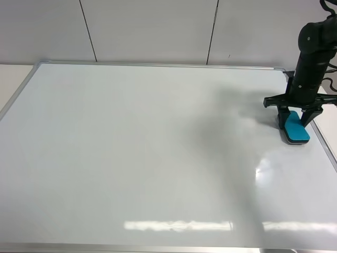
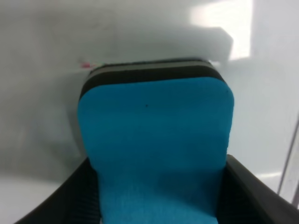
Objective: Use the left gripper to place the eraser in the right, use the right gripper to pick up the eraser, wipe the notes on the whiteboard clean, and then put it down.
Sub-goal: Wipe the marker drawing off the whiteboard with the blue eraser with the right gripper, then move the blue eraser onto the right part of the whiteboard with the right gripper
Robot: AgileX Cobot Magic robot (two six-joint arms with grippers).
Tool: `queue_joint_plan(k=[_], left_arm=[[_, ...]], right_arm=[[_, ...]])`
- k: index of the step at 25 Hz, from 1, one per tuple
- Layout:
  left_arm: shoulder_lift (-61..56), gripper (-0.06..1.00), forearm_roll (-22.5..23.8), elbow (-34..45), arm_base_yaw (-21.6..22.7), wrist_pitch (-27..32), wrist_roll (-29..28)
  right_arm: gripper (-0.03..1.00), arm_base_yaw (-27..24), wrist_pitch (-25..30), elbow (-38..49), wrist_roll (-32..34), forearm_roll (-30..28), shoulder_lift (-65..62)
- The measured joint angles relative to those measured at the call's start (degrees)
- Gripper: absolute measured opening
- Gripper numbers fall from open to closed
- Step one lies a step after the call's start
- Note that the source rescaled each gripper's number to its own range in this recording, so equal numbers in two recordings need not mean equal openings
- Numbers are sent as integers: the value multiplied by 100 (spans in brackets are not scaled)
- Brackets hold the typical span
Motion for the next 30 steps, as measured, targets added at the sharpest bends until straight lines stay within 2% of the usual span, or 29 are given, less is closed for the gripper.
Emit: queue_joint_plan(k=[3, 6, 8, 13, 19, 25, 30], left_arm=[[0, 100, 0, 0, 0, 0, 0], [0, 100, 0, 0, 0, 0, 0], [0, 100, 0, 0, 0, 0, 0], [0, 100, 0, 0, 0, 0, 0], [0, 100, 0, 0, 0, 0, 0], [0, 100, 0, 0, 0, 0, 0], [0, 100, 0, 0, 0, 0, 0]], right_arm=[[0, -56, -24, 0, 0, 0, 0], [0, 104, -54, 0, 29, -83, 0], [0, 364, -135, 0, 35, -6, 0], [0, 1272, -439, 0, -3, 640, 0], [0, 1812, -792, 7, -15, 841, -36], [0, 2004, -925, 189, 477, 841, -448], [0, 2008, -1647, 1204, 862, 945, -1359]])
